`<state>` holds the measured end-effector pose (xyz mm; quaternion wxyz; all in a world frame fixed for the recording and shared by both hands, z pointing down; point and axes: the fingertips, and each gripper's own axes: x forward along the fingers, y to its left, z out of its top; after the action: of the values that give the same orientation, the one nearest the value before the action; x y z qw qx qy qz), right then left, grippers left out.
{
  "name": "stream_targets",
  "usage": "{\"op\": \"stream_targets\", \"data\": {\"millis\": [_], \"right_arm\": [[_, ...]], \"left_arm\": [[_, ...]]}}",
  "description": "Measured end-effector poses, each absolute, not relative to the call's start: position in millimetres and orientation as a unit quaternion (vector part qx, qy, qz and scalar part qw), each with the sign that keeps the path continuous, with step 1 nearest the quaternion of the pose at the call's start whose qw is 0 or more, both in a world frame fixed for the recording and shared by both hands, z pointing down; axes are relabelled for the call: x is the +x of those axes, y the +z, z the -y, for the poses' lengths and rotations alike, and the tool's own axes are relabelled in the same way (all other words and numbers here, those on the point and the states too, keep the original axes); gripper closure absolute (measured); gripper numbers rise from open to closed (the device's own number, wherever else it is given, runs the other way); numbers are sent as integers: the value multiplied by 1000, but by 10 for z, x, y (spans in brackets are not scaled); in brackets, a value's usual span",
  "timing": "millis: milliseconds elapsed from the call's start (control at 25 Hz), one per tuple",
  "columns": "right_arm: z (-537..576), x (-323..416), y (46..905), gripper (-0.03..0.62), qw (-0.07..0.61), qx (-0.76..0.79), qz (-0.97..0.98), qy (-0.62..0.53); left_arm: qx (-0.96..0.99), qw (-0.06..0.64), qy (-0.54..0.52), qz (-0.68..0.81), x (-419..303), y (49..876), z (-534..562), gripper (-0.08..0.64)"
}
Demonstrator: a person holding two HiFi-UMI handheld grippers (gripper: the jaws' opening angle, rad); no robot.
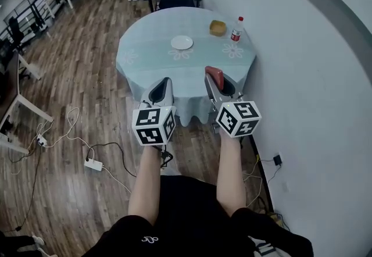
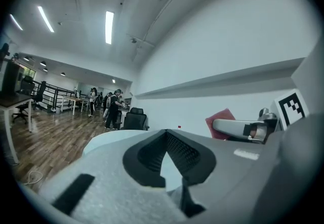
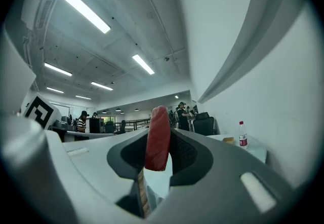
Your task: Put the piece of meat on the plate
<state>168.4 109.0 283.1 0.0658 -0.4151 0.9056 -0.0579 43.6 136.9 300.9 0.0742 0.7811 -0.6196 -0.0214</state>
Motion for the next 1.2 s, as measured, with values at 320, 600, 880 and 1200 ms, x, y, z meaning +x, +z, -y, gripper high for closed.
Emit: {"op": "stream_targets", "data": {"millis": [320, 600, 880, 1200], "right_arm": [[-998, 1643, 2894, 489, 64, -412, -906, -70], [-552, 1684, 2982, 489, 64, -422, -901, -75], [132, 1822, 3049, 489, 51, -446, -891, -66], [1182, 1780, 3384, 489, 37, -481, -868, -117]], "left_arm": [[775, 78, -16, 626, 356, 3073, -1349, 566], [773, 91, -11, 628, 231, 3235, -909, 566], [789, 103, -24, 605, 361, 3334, -73, 566], [807, 131, 9, 576, 291, 3534, 1133, 566]]}}
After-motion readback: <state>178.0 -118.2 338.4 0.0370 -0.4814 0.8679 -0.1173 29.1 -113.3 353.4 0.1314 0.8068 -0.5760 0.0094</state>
